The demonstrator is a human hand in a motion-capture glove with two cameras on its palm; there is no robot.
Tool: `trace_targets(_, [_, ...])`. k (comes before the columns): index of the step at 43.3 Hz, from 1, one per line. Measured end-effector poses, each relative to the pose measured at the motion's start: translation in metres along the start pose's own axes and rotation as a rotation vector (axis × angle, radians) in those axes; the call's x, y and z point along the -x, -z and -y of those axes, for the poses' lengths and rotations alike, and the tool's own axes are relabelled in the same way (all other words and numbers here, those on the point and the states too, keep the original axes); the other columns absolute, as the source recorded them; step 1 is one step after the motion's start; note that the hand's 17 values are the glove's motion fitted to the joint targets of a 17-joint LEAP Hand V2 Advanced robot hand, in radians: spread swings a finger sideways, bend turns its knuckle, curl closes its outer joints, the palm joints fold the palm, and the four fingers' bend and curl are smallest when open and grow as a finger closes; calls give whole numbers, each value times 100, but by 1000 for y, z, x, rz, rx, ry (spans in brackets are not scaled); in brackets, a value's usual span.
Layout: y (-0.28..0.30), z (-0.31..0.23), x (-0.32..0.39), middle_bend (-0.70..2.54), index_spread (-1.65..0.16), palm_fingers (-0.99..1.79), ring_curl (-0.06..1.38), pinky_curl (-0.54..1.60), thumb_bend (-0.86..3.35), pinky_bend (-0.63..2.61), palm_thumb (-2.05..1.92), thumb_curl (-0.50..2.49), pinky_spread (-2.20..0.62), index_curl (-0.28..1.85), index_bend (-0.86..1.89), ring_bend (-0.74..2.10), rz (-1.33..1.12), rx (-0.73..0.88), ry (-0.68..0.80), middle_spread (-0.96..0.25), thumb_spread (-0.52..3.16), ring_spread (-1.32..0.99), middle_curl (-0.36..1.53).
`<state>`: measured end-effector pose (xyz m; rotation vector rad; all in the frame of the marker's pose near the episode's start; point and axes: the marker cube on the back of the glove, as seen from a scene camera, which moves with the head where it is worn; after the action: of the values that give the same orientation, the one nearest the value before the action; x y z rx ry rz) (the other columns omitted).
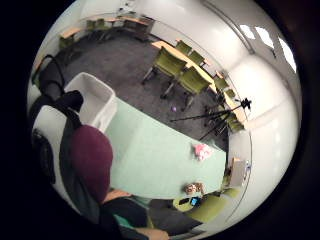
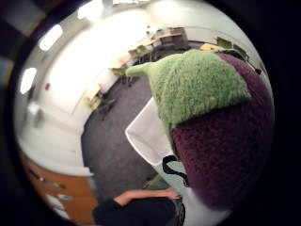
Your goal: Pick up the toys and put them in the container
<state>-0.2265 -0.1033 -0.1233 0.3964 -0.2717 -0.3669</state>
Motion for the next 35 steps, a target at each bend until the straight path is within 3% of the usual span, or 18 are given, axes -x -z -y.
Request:
trace_targets(5, [-28, 14, -41, 78, -38, 115, 47, 37, 10, 71, 54, 72, -46, 70, 52, 102, -115, 32, 202, -41, 68, -42, 58])
trace_targets(9, [-49, 21, -31, 78, -38, 114, 47, 37, 9, 71, 54, 75, -46, 72, 50, 102, -18, 80, 197, -41, 68, -42, 58])
trace_targets(13, [-78, 15, -34, 75, -39, 106, 47, 38, 7, 75, 53, 77, -46, 72, 43, 102, -65, 284, 201, -42, 69, -43, 57])
trace_targets(15, [-87, 16, -43, 60, -27, 12, 49, 42, -19, 76, 11, 62, -36, 67, 5, 101, -93, 339, 90, -32, 83, -40, 55])
trace_targets(16, [-87, 18, -43, 57, -22, -10, 54, 48, -19, 82, 2, 59, -33, 72, 6, 100, -73, 343, 31, -27, 83, -36, 57])
trace_targets(18, [-85, 20, -37, 51, -16, -26, 49, 46, -18, 84, -8, 56, -27, 66, 3, 86, -29, 330, -56, -19, 81, -30, 53])
trace_targets(23, [-80, 13, -18, 41, -9, -22, 36, 38, -15, 83, -16, 48, -19, 47, 3, 67, -236, 286, 5, -7, 80, -23, 46])
trace_targets(26, [-63, 8, -34, 38, -7, -19, 33, 37, -14, 82, -16, 44, -16, 43, 5, 64, -197, 260, -25, -4, 80, -20, 45])
trace_targets(35, [-9, -36, -172, 33, -7, -10, 31, 35, -13, 75, -17, 35, -11, 38, 13, 60, -324, 205, -64, -1, 80, -18, 43])
